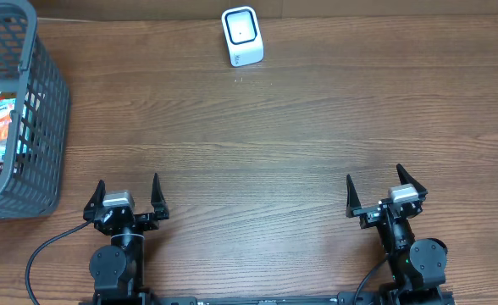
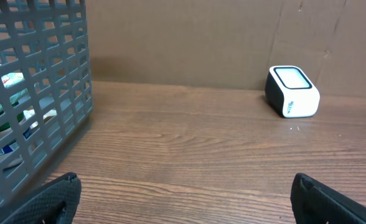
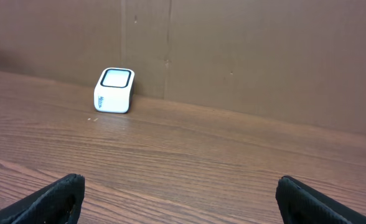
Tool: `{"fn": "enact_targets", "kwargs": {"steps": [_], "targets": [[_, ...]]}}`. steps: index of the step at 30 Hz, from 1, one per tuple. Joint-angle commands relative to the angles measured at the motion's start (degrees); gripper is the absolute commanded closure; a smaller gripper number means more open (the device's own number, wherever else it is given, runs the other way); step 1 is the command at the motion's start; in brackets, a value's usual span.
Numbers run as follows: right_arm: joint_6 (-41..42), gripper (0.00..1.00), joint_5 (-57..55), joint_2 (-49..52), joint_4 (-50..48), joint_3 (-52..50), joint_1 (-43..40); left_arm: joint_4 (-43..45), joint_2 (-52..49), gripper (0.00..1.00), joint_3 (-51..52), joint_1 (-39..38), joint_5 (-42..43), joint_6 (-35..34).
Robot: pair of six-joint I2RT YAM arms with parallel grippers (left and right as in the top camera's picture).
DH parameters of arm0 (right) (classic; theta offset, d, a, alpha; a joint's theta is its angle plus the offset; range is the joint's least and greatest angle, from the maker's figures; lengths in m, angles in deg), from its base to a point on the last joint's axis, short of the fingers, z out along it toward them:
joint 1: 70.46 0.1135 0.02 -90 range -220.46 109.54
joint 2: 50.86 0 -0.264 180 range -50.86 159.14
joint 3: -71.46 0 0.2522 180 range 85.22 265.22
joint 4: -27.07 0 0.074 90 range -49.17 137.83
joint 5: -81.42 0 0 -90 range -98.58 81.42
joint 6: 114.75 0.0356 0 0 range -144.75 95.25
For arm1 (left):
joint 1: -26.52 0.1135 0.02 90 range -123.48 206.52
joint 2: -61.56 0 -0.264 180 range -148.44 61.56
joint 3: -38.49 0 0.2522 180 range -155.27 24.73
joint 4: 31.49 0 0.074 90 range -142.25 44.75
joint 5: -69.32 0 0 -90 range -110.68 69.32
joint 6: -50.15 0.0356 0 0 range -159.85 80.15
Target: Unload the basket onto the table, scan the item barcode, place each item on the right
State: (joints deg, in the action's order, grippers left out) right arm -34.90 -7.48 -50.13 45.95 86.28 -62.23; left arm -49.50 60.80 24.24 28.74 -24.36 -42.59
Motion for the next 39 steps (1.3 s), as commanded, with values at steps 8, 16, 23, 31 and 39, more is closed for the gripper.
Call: {"fn": "enact_targets", "kwargs": {"steps": [8, 16, 23, 31, 39], "targets": [[-0.2, 0.00, 0.1, -0.6, -0.3, -0.6, -0.3, 0.4, 0.5, 0.00, 0.2, -0.3, -0.3, 1.1], [-0.2, 0.00, 0.0, -0.6, -0.3, -0.6, -0.3, 7.6, 0.5, 0.01, 0.2, -0.3, 0.8, 1.1], [-0.2, 0.00, 0.1, -0.6, -0.3, -0.6, -0.3, 20.4, 0.5, 0.00, -0.2, -0.3, 5.8, 1.0], [-0.2, 0.00, 0.1, -0.6, -0.3, -0.6, -0.3, 25.9, 0.5, 0.00, -6.5, -0.3, 5.9, 2.3], [-0.2, 0.00, 0.0, -0.6, -0.3, -0.6, -0.3, 24.5, 0.5, 0.00, -20.3, -0.3, 5.6, 11.2]]}}
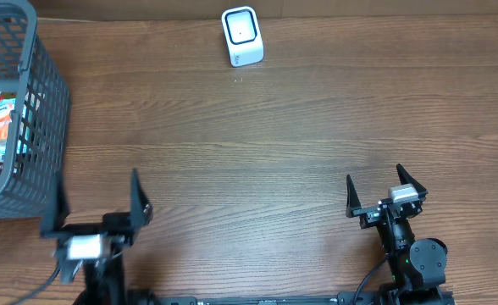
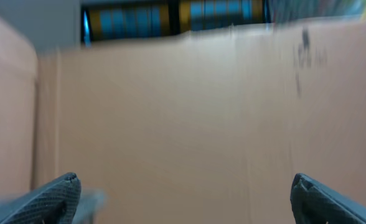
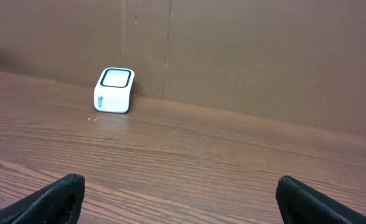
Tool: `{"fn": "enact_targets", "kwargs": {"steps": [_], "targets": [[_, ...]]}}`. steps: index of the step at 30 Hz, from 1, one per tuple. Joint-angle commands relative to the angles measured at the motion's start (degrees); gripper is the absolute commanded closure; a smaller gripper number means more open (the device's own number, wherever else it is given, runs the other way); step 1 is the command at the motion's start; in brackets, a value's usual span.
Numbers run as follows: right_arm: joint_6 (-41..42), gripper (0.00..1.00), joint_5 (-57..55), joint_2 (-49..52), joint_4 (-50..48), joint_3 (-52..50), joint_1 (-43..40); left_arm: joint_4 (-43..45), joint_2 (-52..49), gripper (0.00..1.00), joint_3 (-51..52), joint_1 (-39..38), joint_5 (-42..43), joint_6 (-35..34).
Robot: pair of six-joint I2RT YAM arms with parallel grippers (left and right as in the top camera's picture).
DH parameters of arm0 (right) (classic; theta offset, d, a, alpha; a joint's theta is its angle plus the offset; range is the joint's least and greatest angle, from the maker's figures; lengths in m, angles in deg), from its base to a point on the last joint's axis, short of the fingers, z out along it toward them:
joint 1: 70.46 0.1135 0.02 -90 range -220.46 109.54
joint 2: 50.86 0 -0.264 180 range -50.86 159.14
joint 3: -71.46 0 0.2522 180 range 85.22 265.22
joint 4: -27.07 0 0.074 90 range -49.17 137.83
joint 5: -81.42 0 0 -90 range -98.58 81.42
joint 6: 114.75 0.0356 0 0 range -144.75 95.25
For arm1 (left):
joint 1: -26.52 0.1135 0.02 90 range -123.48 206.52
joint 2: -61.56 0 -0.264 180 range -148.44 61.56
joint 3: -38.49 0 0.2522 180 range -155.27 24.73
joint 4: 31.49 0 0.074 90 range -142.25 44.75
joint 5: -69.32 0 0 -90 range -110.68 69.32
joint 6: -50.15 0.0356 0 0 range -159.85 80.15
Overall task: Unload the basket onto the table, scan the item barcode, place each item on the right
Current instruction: 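Raise the left gripper and move it over the grey basket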
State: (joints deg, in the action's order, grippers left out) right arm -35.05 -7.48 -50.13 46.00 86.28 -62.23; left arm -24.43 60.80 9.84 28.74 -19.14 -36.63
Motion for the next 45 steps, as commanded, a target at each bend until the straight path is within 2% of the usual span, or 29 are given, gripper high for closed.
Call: {"fn": "enact_targets", "kwargs": {"steps": [1, 7, 11, 18, 22, 28, 32, 37, 40, 45], "targets": [[0.0, 0.00, 0.0, -0.6, -0.3, -0.6, -0.3, -1.6, 0.4, 0.00, -8.1, -0.3, 0.0, 5.6], [0.0, 0.00, 0.0, -0.6, -0.3, -0.6, -0.3, -11.3, -3.5, 0.00, -23.2, -0.3, -1.4, 7.1], [0.0, 0.00, 0.1, -0.6, -0.3, -0.6, -0.3, -21.8, -10.2, 0.00, -36.6, -0.3, -4.0, 7.1], [0.0, 0.00, 0.0, -0.6, -0.3, -0.6, -0.3, -45.9, -26.6, 0.00, -62.3, -0.3, -5.2, 6.7], [0.0, 0.00, 0.0, -0.6, -0.3, -0.6, -0.3, -61.6, -37.7, 0.00, -77.4, -0.3, -6.2, 2.1], [0.0, 0.00, 0.1, -0.6, -0.3, -0.6, -0.3, -79.0, -51.8, 0.00, -92.7, -0.3, -6.0, -2.1], [0.0, 0.00, 0.0, -0.6, -0.3, -0.6, -0.3, -89.8, -59.9, 0.00, -98.7, -0.3, -5.1, -2.1], [0.0, 0.00, 0.0, -0.6, -0.3, -0.6, -0.3, -101.1, -68.7, 0.01, -100.7, -0.3, -0.3, -2.0], [0.0, 0.00, 0.0, -0.6, -0.3, -0.6, -0.3, -104.5, -73.2, 0.00, -100.7, -0.3, 0.2, -2.0], [0.0, 0.00, 0.1, -0.6, -0.3, -0.6, -0.3, -105.4, -78.6, 0.00, -100.7, -0.3, 3.1, -2.1]]}}
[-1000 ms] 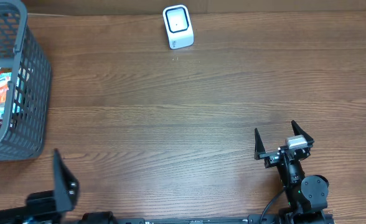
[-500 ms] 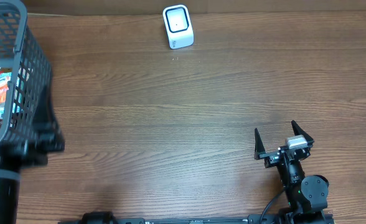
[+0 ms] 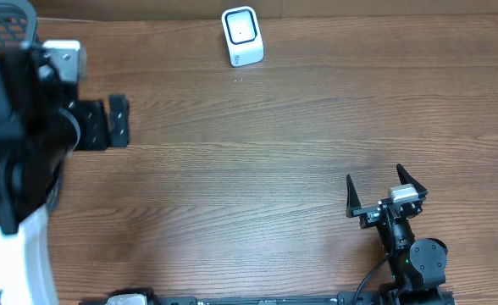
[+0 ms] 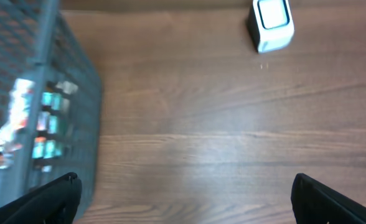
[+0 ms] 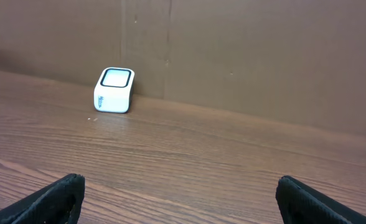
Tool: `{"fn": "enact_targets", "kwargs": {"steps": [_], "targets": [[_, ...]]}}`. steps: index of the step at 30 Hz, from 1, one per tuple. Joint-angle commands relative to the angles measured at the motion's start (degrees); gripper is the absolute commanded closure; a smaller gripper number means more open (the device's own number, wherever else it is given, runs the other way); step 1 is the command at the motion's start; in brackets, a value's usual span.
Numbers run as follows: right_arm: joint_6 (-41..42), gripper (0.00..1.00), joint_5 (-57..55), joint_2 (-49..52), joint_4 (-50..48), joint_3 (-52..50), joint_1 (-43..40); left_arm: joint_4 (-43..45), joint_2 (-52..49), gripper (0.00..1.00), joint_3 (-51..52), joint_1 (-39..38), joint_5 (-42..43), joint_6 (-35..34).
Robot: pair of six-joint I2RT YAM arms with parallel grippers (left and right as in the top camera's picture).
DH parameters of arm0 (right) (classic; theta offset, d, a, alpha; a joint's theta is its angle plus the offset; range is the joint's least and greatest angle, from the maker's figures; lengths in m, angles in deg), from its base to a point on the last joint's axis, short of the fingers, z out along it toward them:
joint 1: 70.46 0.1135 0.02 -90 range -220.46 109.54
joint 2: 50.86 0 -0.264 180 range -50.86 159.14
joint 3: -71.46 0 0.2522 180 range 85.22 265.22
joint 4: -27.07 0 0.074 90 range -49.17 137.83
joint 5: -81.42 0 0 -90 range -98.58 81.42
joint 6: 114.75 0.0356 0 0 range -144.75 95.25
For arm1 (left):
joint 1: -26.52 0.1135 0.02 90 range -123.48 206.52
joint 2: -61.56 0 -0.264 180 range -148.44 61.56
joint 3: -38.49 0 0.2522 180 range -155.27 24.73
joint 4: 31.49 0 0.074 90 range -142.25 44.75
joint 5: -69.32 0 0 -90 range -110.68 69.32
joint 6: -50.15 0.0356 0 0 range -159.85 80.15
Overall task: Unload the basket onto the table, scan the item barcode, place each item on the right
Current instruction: 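Raise the left gripper and move it over the grey basket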
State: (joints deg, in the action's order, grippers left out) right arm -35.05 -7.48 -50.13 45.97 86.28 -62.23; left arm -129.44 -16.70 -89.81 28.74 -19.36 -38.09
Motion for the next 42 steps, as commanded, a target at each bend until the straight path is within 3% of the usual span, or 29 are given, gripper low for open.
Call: {"fn": "enact_targets", "kwargs": {"steps": [1, 8, 12, 23, 31, 37, 42], "targets": [[0.0, 0.00, 0.1, -0.6, -0.3, -0.6, -0.3, -0.8, -1.7, 0.00, -1.0, -0.3, 3.2, -0.7], [0.0, 0.00, 0.0, -0.6, -0.3, -0.6, -0.3, 0.7, -4.5, 0.01, -1.0, -0.2, -1.8, -0.5], [0.0, 0.00, 0.1, -0.6, -0.3, -0.6, -0.3, 6.8, -4.5, 0.01, -1.1, 3.2, -5.4, -1.8], [0.0, 0.00, 0.1, -0.6, -0.3, -0.6, -0.3, 20.0, -8.9, 0.00, -1.1, 32.4, 3.7, -3.1], [0.0, 0.00, 0.0, -0.6, -0.3, -0.6, -0.3, 23.1, -14.7, 0.01, -1.1, 44.8, 5.8, -2.7], [0.0, 0.00, 0.0, -0.6, -0.3, -0.6, -0.3, 22.7, -21.7, 0.01, -1.1, 45.7, 12.0, 7.8], [0.0, 0.00, 0.0, -0.6, -0.3, -0.6, -0.3, 19.8, -27.2, 0.00, -1.1, 45.4, 16.3, 12.5]]}}
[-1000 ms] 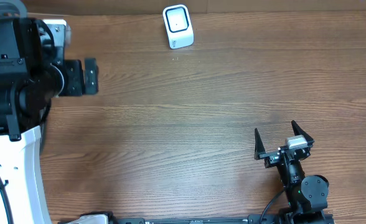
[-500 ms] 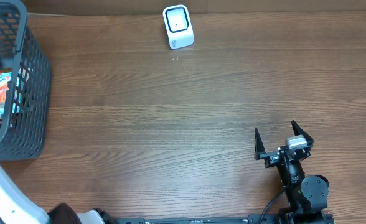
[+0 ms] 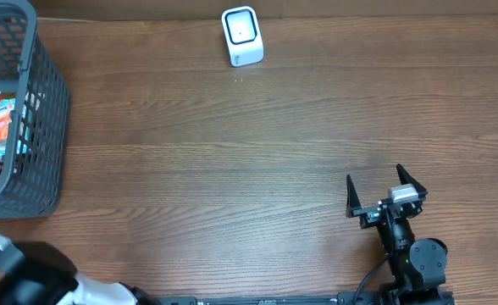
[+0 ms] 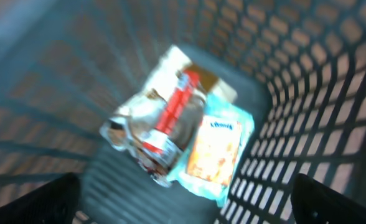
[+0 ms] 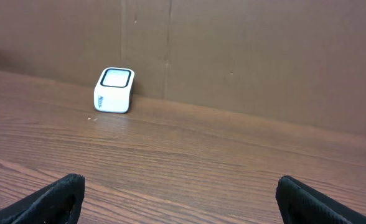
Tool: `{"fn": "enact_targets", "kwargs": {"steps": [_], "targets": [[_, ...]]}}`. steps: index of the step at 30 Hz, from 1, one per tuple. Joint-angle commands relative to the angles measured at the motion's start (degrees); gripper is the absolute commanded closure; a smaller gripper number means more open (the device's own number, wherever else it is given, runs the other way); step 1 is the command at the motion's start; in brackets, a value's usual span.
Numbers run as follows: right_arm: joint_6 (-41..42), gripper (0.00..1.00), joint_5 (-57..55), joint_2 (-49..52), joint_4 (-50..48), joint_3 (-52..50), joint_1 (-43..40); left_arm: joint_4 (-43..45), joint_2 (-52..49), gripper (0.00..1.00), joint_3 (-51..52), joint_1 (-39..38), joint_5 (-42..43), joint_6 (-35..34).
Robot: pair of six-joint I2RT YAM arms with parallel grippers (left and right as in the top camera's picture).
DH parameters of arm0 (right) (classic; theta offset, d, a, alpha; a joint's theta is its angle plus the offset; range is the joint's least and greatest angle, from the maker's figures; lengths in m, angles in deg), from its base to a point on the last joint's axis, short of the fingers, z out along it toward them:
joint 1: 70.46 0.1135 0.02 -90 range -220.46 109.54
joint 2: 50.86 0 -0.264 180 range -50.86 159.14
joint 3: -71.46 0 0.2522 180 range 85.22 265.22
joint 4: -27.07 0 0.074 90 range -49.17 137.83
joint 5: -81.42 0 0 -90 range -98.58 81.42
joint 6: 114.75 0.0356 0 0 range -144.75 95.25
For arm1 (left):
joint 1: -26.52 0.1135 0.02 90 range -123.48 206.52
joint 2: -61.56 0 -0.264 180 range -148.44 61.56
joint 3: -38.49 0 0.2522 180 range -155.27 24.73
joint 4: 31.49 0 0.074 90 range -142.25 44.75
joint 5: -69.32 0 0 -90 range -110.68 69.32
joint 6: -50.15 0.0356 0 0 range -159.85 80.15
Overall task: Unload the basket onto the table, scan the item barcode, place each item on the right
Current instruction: 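Raise the left gripper and move it over the grey basket, then lower the left gripper into the basket and grasp the packaged items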
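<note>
The left wrist view looks down into the grey mesh basket (image 4: 307,74). On its floor lie a crumpled packet with a red stripe (image 4: 164,121) and an orange and teal packet (image 4: 217,152). My left gripper (image 4: 186,208) hangs open above them, holding nothing. From overhead only a blurred part of the left arm (image 3: 20,280) shows. The white scanner (image 3: 240,36) stands at the table's far edge. My right gripper (image 3: 384,199) rests open near the front right, its view facing the scanner (image 5: 114,90).
The basket (image 3: 29,102) takes up the far left of the wooden table (image 3: 257,144), with packets seen inside it. A brown cardboard wall (image 5: 233,50) stands behind the scanner.
The left arm filled the overhead view's left side, its wrist view showing the basket's side and the scanner. Now that view looks into the basket. The right arm has not moved.
Both grippers rested open at the table's front edge. Then the left gripper had shifted left, its view facing the cardboard wall. Then the left arm stood high beside the basket. Now the left gripper is open above the packets; the right stayed still throughout.
</note>
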State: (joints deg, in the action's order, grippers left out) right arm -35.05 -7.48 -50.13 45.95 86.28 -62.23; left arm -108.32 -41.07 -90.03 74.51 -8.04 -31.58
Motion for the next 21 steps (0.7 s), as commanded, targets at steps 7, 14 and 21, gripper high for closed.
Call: {"fn": "enact_targets", "kwargs": {"steps": [7, 14, 21], "targets": [[0.0, 0.00, 0.0, -0.6, -0.3, -0.6, -0.3, -5.4, -8.8, 0.00, -0.9, -1.1, 5.0, 12.8], [0.0, 0.00, 0.1, -0.6, -0.3, -0.6, -0.3, -6.6, -13.0, 0.00, -0.9, -2.3, 5.0, 13.4], [0.0, 0.00, 0.0, -0.6, -0.3, -0.6, -0.3, -5.7, -14.7, 0.00, -0.9, -5.1, 3.5, 16.0]]}}
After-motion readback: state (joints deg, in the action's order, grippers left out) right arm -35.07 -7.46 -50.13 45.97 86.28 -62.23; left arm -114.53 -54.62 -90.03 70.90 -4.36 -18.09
